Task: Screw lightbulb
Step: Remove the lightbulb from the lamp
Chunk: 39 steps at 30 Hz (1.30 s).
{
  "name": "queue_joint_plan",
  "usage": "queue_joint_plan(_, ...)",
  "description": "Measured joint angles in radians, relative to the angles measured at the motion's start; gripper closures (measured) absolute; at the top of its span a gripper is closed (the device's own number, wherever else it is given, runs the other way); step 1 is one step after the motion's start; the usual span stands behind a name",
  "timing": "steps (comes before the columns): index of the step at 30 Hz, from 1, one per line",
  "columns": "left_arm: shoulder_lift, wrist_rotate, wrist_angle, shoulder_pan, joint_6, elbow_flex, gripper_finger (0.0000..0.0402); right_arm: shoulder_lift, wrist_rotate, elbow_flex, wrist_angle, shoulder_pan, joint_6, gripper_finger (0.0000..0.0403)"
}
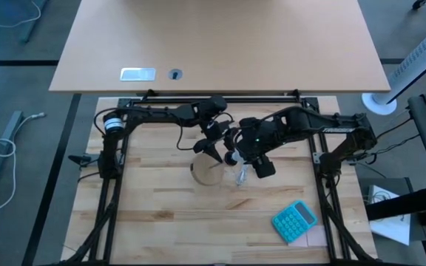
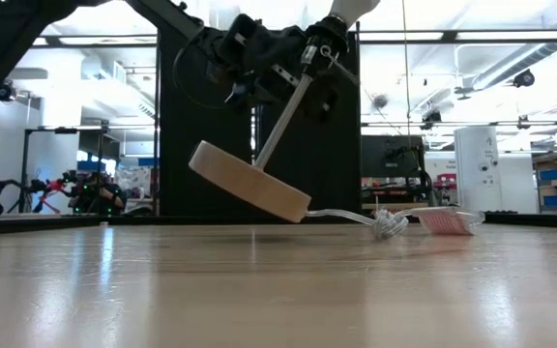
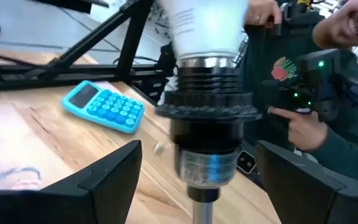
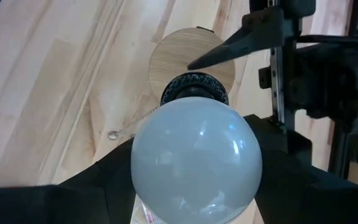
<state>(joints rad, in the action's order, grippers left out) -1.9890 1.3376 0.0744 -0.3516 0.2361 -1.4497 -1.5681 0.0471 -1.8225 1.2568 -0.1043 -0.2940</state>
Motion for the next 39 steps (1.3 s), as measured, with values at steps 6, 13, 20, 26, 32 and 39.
queue_joint_plan(6,-0.007,0.007,-0.001,0.015,-0.01,-0.01,0.0105,0.0,0.005,0.0,0.001,0.0,-0.001,0.0156)
queue_joint_plan(13,-0.007,-0.138,0.008,0.046,-0.007,-0.009,0.0149,0.0,0.005,0.0,0.008,0.006,-0.01,0.0156)
queue_joint_plan(20,0.005,-0.151,-0.004,0.044,0.013,-0.009,0.0207,0.0,0.011,0.0,0.019,0.007,0.002,0.015)
queue_joint_plan(26,0.013,-0.154,-0.006,0.043,0.014,-0.008,0.0262,0.003,0.02,0.0,0.027,0.007,0.029,0.0147)
queue_joint_plan(32,0.015,-0.204,-0.013,0.043,0.009,-0.008,0.0262,0.003,0.034,0.0,0.034,0.007,0.093,0.0105)
queue_joint_plan(39,0.019,-0.208,-0.019,0.042,0.005,-0.008,0.0262,0.004,0.034,-0.001,0.036,0.006,0.132,0.0057)
